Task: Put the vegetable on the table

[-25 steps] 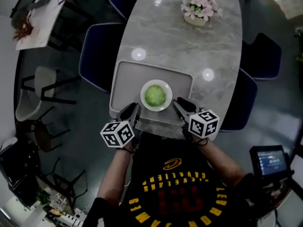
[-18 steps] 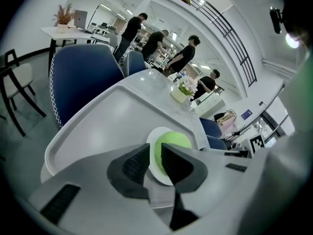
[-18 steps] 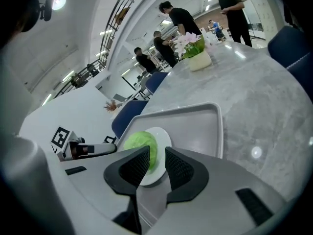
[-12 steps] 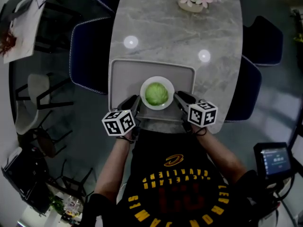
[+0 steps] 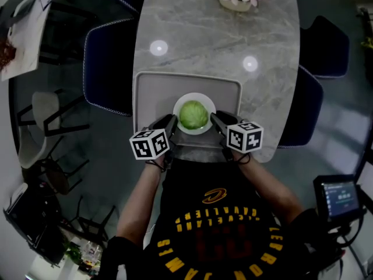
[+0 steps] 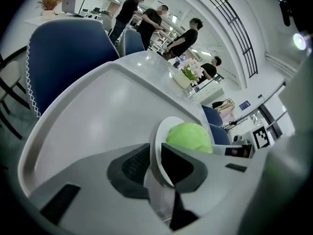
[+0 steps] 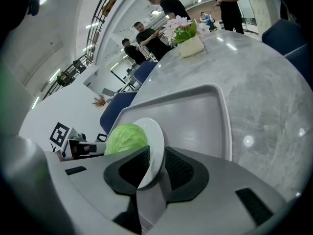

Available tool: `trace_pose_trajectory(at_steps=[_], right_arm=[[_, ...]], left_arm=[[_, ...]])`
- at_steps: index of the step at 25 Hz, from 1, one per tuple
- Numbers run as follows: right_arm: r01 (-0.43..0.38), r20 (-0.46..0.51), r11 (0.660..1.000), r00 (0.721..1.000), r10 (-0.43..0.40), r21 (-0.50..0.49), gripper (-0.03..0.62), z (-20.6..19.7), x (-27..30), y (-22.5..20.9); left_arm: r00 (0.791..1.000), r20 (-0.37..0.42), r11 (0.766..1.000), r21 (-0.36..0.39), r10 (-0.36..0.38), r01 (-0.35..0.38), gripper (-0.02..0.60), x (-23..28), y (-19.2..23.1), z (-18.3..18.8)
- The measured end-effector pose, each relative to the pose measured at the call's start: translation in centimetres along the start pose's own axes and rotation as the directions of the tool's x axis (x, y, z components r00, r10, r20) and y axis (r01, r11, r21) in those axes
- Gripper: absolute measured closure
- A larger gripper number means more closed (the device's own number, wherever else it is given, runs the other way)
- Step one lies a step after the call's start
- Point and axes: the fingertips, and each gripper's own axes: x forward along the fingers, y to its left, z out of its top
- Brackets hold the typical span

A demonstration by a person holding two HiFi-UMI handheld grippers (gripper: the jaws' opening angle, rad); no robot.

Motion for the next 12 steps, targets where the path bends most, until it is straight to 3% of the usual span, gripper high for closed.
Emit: trace_pose_trajectory(at_steps=[12], right_arm=[[0.017,-0.03,0.999,0.999,-0.016,0.028,0.496,-0.51,0.89,-0.04]], left_arm=[[0.997,-0.064,0.999,0.03,-0.036,0.038,0.525,1.01,-0.32,-0.27]])
